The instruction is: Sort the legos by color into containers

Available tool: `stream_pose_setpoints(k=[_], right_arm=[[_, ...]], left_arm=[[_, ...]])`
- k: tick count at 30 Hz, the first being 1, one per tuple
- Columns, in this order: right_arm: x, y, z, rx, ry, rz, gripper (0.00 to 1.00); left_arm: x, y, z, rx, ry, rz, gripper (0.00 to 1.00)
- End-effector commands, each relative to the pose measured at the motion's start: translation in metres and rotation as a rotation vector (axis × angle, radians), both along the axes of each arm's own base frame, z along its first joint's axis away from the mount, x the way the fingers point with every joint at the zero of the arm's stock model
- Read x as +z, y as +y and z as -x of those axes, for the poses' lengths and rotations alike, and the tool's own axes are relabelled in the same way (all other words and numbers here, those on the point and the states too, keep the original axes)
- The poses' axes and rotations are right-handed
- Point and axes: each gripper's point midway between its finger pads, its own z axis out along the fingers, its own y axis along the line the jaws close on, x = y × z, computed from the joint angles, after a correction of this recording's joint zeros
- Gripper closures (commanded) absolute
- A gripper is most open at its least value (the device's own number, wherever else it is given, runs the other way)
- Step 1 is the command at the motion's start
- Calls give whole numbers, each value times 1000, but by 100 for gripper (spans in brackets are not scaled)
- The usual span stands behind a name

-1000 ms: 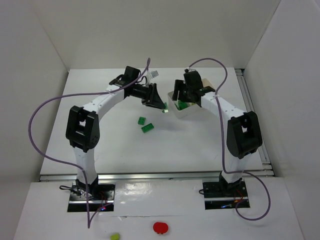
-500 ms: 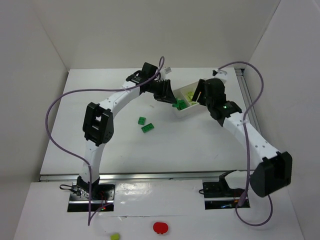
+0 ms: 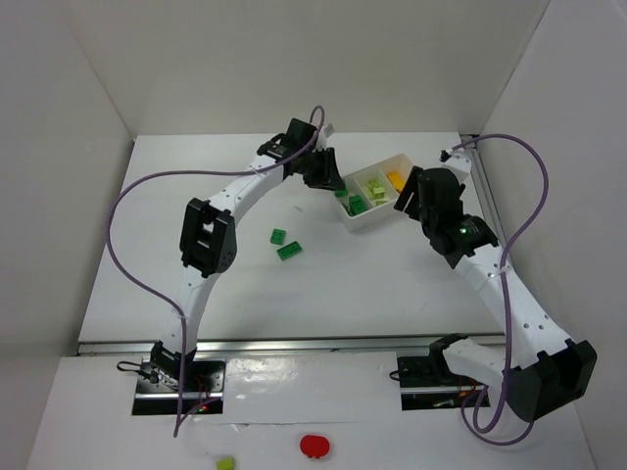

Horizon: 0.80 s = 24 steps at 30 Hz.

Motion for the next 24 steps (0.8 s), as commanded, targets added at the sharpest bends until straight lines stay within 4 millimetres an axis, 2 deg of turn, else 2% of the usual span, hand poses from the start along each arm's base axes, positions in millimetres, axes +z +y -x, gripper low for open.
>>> stream_pose_setpoints(k=[1,6,7,9,11,13,14,16,17,20,21,24], right_arm=[[4,-10,8,-20,6,27,27],[2,-4,5,2,10,15,27],[-1,-4,4,2,19,18,27],[-1,-4,4,2,19,18,27],[-1,-4,4,2,19,18,27],[-1,-4,4,2,19,18,27],[-1,-4,4,2,19,18,27],[-1,-4,4,2,19,18,27],[-1,-4,4,2,19,18,27],[-1,-2,4,11,21,13,27],[-5,-2,5,12,30,15,27],[-5,-2,5,12,30,16,27]], left_arm=[[8,2,-4,35,-14,-21,89],[18,2,-8,43,-43,-13,91],[13,1,-8,50,-29,-13,93],[21,-4,-10,32,-45,15,93],[19,-7,-11,30,-35,25,93],[9,-8,-10,29,-10,25,92],[13,-9,-11,29,-18,30,90],[8,-10,-10,22,-7,31,82],[8,-10,-10,22,-7,31,73],[8,-10,-10,16,-13,27,54],[13,-10,-10,16,-21,31,49],[13,-9,-10,11,-27,28,41]])
